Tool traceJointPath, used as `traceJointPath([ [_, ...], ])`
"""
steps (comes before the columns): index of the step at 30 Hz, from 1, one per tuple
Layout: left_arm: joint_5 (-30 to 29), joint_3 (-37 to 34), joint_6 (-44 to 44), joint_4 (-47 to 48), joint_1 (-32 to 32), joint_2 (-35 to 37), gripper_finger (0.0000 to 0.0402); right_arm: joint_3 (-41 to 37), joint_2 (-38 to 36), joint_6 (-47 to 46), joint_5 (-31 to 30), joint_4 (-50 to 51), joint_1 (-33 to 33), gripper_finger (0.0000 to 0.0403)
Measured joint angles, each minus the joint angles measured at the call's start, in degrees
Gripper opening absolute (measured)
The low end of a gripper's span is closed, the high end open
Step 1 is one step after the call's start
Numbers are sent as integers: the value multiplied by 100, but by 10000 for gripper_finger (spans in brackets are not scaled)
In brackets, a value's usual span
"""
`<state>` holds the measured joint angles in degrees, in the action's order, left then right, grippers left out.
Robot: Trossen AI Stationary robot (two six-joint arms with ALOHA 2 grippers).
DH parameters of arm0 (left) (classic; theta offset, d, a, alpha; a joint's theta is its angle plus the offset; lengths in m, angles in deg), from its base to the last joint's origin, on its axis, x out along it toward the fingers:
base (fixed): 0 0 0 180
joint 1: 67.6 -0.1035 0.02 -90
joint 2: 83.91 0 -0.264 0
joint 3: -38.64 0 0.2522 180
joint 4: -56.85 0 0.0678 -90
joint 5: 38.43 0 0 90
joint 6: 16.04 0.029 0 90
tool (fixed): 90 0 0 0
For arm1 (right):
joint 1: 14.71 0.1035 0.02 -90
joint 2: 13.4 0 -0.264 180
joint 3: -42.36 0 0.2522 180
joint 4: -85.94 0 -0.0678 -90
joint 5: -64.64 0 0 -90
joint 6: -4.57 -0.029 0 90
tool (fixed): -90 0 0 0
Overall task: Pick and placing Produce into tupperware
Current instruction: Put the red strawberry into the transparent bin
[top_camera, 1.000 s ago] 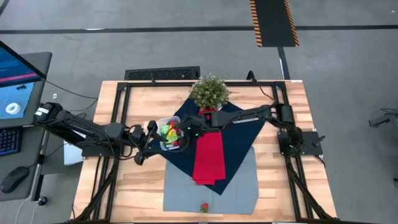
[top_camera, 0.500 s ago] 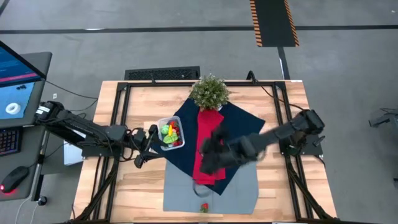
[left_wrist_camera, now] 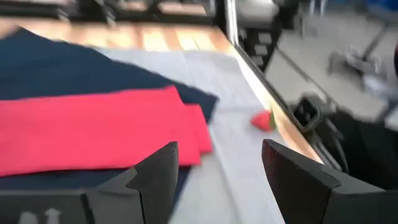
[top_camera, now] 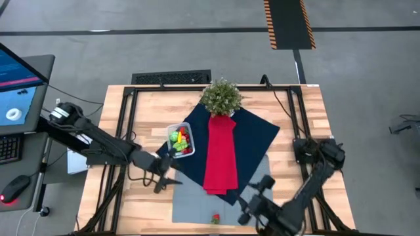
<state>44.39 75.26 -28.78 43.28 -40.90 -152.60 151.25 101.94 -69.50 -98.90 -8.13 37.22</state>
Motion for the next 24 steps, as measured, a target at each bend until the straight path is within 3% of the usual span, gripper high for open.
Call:
traceJointPath([
  [4, 286, 772, 176, 576, 191, -829, 222, 4, 206, -612, -3, -17, 262, 265],
  [7, 880, 1280, 178, 861, 265, -1424, 222, -6, 235, -957, 40, -5, 426, 265],
  [13, 1721, 2050, 283, 969, 381, -2332, 222, 0, 214, -1013, 130, -149, 518, 265],
  [19, 2024, 2550, 517, 1012, 374, -3062, 222, 0, 213, -995, 176, -598, 476, 265],
  [24, 2025, 2826, 738, 1015, 362, -3276, 222, 0, 213, -945, 220, -846, 458, 265],
])
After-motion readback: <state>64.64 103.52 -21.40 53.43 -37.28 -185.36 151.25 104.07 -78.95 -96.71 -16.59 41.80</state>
